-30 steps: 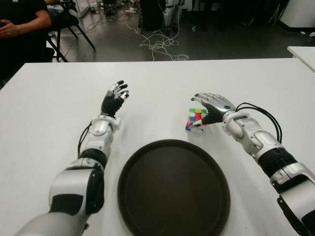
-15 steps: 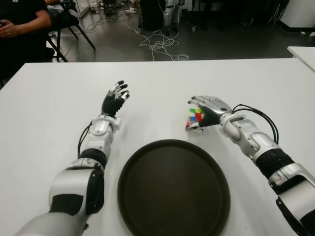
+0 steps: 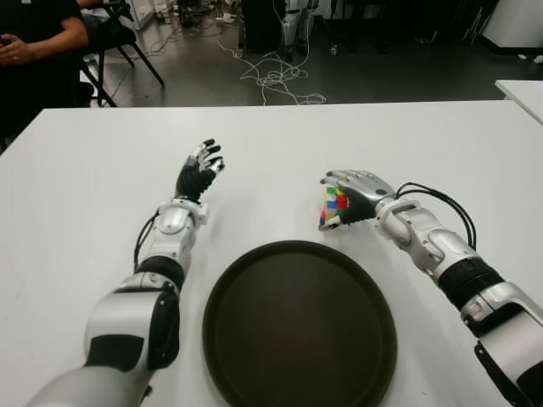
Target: Pick up the Rubik's Cube and put it in the plate
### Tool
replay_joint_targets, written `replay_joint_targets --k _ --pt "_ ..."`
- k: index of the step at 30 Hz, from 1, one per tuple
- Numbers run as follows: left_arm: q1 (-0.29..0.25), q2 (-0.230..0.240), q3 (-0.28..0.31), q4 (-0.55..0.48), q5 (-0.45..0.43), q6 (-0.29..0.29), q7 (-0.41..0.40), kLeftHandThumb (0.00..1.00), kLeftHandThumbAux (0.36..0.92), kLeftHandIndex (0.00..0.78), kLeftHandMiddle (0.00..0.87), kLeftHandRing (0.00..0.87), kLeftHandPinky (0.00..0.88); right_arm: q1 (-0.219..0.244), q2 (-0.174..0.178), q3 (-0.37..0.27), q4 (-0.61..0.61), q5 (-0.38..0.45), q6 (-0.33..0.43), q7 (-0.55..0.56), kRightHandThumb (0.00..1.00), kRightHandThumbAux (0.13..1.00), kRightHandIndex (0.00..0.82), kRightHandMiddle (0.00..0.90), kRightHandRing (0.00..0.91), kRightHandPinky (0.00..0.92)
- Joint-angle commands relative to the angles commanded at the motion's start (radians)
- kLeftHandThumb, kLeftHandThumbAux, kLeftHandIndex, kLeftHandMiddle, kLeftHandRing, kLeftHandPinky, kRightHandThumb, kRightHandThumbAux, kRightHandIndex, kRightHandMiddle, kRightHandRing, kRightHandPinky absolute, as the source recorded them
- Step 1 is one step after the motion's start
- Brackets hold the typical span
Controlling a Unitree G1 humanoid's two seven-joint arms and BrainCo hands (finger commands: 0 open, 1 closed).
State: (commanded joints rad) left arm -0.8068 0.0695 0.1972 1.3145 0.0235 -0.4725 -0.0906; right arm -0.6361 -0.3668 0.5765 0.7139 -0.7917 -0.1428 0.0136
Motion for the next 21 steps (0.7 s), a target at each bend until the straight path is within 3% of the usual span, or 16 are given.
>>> replay_joint_targets --k 13,21 --pt "0.001 0.007 -0.004 0.001 0.003 0.004 0.005 0.018 0.657 0.103 0.139 0.119 0.104 0.029 -0.003 -0.004 -0.008 0.005 0.016 -0.009 0.0 0.421 0.017 0.073 0.081 0.117" --pt "0.002 0.01 0.0 0.001 -0.003 0.004 -0.004 0.037 0.682 0.101 0.144 0.115 0.096 0.04 0.006 0.002 0.021 0.006 0.011 -0.03 0.0 0.433 0.03 0.079 0.096 0.139"
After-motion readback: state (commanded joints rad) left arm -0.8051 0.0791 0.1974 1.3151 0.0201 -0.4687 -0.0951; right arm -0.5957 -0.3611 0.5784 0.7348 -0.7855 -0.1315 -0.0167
